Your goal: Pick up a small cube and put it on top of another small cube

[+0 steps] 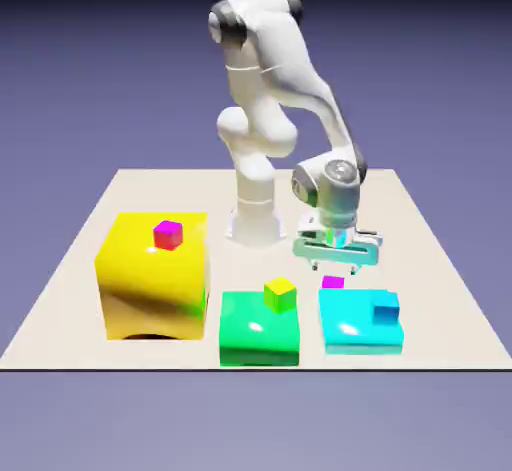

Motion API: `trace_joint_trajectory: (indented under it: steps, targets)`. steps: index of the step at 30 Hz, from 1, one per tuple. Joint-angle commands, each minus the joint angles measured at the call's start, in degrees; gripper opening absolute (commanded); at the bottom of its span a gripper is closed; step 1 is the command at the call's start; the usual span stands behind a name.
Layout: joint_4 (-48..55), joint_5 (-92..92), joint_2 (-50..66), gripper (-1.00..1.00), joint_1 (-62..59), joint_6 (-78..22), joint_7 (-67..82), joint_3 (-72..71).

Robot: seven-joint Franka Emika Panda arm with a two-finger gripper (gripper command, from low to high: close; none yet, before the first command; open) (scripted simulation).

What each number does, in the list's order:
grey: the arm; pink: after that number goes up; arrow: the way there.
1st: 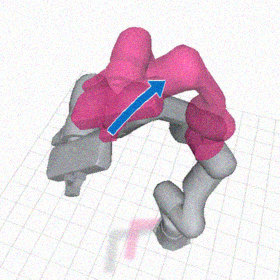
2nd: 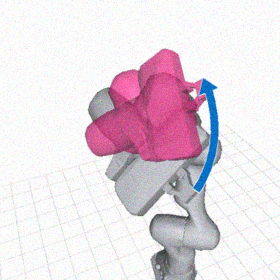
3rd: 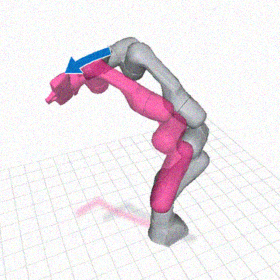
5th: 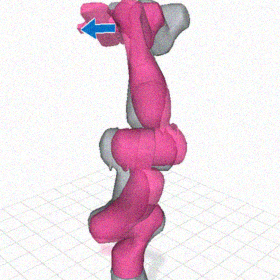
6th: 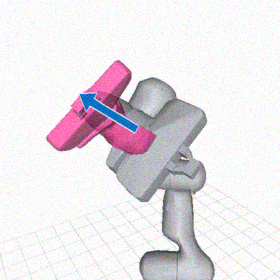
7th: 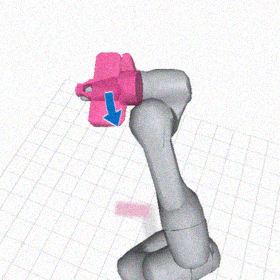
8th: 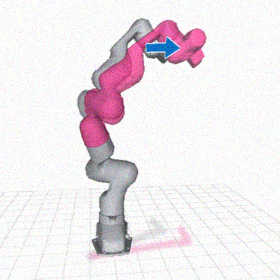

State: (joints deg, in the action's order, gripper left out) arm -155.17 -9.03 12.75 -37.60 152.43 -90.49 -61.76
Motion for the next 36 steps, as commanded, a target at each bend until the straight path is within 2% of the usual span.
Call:
trace_joint_trajectory:
  steps: [1, 11, 12, 27, 36]
  targets:
    - [0.13, -1.65, 1.00, 0.00, 1.72, 0.74, -1.16, 2.08]
    - [1.44, -17.61, 10.63, 0.00, 18.30, 7.89, -12.36, 22.16]
    - [1.44, -17.62, 10.63, -1.00, 18.30, 7.89, -12.37, 22.16]
    - [-0.40, 4.94, -2.98, -1.00, -5.13, -2.21, 3.47, -6.22]
    - [16.21, 4.95, 0.55, -1.00, 4.85, -13.67, -7.66, 1.67]
